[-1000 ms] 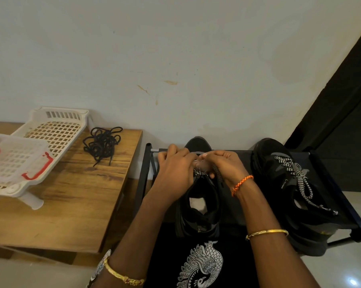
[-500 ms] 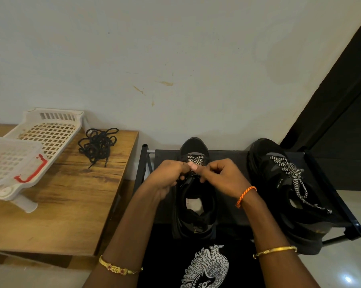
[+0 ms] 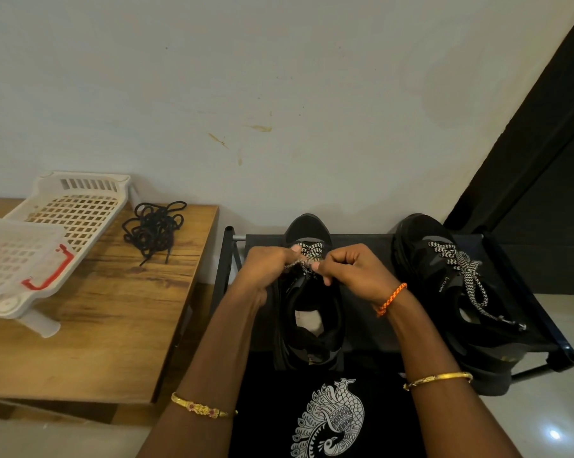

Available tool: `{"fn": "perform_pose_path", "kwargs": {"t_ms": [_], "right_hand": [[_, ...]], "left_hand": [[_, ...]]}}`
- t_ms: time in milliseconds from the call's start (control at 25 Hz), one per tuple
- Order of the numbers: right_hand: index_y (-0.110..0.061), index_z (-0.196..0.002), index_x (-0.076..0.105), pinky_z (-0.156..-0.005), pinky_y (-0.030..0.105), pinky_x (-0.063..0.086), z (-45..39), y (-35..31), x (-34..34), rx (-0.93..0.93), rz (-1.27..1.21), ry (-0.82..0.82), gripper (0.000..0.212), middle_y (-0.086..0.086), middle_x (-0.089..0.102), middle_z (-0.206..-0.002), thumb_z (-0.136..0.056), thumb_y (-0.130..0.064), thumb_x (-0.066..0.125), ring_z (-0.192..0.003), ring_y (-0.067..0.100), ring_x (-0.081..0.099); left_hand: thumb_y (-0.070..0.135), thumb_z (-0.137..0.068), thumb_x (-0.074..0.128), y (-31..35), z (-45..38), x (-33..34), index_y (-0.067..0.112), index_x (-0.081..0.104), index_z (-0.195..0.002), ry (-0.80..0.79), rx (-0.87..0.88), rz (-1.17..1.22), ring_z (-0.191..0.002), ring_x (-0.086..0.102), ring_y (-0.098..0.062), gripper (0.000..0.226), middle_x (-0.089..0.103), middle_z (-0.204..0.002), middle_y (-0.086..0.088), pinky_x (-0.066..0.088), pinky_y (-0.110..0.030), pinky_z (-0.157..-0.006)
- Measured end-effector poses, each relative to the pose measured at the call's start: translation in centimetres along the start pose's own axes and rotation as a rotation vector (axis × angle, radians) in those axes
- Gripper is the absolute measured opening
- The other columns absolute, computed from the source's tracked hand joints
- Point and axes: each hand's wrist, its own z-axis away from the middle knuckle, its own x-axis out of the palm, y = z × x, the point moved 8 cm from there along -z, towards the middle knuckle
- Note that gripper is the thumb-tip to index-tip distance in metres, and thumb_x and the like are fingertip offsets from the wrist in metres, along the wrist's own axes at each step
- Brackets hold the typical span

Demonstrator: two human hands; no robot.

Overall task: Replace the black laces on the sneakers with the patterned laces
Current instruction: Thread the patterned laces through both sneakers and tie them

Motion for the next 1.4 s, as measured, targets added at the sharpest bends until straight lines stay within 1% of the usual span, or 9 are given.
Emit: {"fn": "perform_pose_path", "kwargs": {"t_ms": [280, 360, 440, 760, 880, 1080, 1200, 1280, 1400], "right_hand": [[-0.016, -0.045, 0.058, -0.054, 0.024, 0.032, 1.3, 0.9, 0.0, 0.038, 0.057, -0.073, 0.043, 0.002, 0.044, -0.044, -0.087, -0.01, 0.063, -0.048, 0.016, 0.034], [-0.015, -0.046, 0.058, -0.053, 0.02, 0.033, 1.4, 1.0, 0.1, 0.046, 0.062, -0.08, 0.042, -0.002, 0.045, -0.044, -0.088, -0.01, 0.062, -0.047, 0.01, 0.034], [-0.016, -0.046, 0.058, -0.056, 0.023, 0.034, 1.5, 1.1, 0.1, 0.05, 0.056, -0.083, 0.042, 0.001, 0.046, -0.046, -0.088, -0.01, 0.062, -0.049, 0.011, 0.036], [0.002, -0.06, 0.066, -0.065, 0.03, 0.038, 1.3, 1.6, 0.0, 0.083, 0.017, -0.076, 0.03, 0.011, 0.053, -0.056, -0.088, -0.008, 0.061, -0.061, 0.024, 0.042], [-0.014, -0.049, 0.061, -0.056, 0.021, 0.035, 1.3, 1.6, -0.1, 0.085, 0.003, -0.036, 0.042, 0.008, 0.051, -0.054, -0.09, -0.009, 0.059, -0.051, 0.014, 0.038], [-0.012, -0.054, 0.063, -0.052, 0.02, 0.038, 2.2, 2.5, -1.9, 0.099, -0.104, 0.241, 0.038, 0.006, 0.053, -0.054, -0.09, -0.021, 0.061, -0.047, 0.009, 0.043], [-0.012, -0.07, 0.07, -0.059, 0.026, 0.044, 5.2, 1.7, -5.0, 0.001, 0.066, 0.616, 0.025, 0.001, 0.06, -0.061, -0.091, -0.022, 0.061, -0.058, 0.015, 0.055], [-0.009, -0.079, 0.071, -0.071, 0.033, 0.049, 9.6, 0.0, -8.2, -0.089, 0.276, 0.91, 0.018, 0.009, 0.066, -0.076, -0.087, -0.022, 0.061, -0.073, 0.025, 0.061], [-0.012, -0.094, 0.069, -0.091, 0.044, 0.04, 16.0, 0.2, -12.6, 0.257, 0.581, 1.028, 0.018, 0.02, 0.056, -0.112, -0.083, -0.025, 0.066, -0.108, 0.042, 0.048]], "left_hand": [[0.025, -0.092, 0.061, -0.3, -0.8, -0.2, 0.002, 0.071, -0.104, 0.108, 0.074, -0.069, -0.06, 0.055, -0.011, 0.027, 0.061, -0.072, -0.005, 0.042, -0.02, -0.041], [0.024, -0.093, 0.061, -0.1, -0.6, 0.0, 0.001, 0.071, -0.105, 0.136, 0.092, -0.084, -0.083, 0.067, -0.028, 0.028, 0.07, -0.09, -0.015, 0.056, -0.037, -0.065], [0.025, -0.093, 0.061, 0.0, -0.5, 0.0, 0.003, 0.071, -0.105, 0.163, 0.093, -0.108, -0.108, 0.059, -0.038, 0.028, 0.069, -0.107, -0.019, 0.051, -0.046, -0.086], [0.027, -0.092, 0.062, -0.6, -1.3, -0.2, 0.004, 0.072, -0.101, 0.211, 0.097, -0.112, -0.108, 0.06, -0.039, 0.026, 0.069, -0.107, -0.021, 0.051, -0.046, -0.087], [0.028, -0.092, 0.062, -1.0, -1.9, -0.4, 0.005, 0.072, -0.098, 0.211, 0.109, -0.112, -0.096, 0.065, -0.03, 0.026, 0.07, -0.104, -0.018, 0.051, -0.036, -0.081], [0.031, -0.093, 0.059, -0.6, -0.9, 0.0, 0.011, 0.066, -0.094, 0.194, 0.278, -0.195, -0.088, 0.066, -0.022, 0.02, 0.07, -0.097, -0.011, 0.055, -0.039, -0.082], [0.031, -0.09, 0.064, 0.0, 2.4, 0.0, 0.02, 0.05, -0.102, 0.231, 0.473, -0.189, -0.093, 0.061, -0.011, 0.022, 0.059, -0.107, -0.002, 0.053, -0.029, -0.079], [0.04, -0.087, 0.064, 0.4, 5.3, 0.2, 0.02, 0.051, -0.09, 0.23, 0.595, -0.262, -0.101, 0.057, -0.01, 0.024, 0.051, -0.111, 0.002, 0.052, -0.03, -0.083], [0.059, -0.079, 0.063, -1.1, 8.2, 1.2, 0.019, 0.056, -0.071, 0.125, 0.497, -0.614, -0.118, 0.046, -0.015, 0.041, 0.036, -0.132, 0.001, 0.045, -0.036, -0.095]]}}
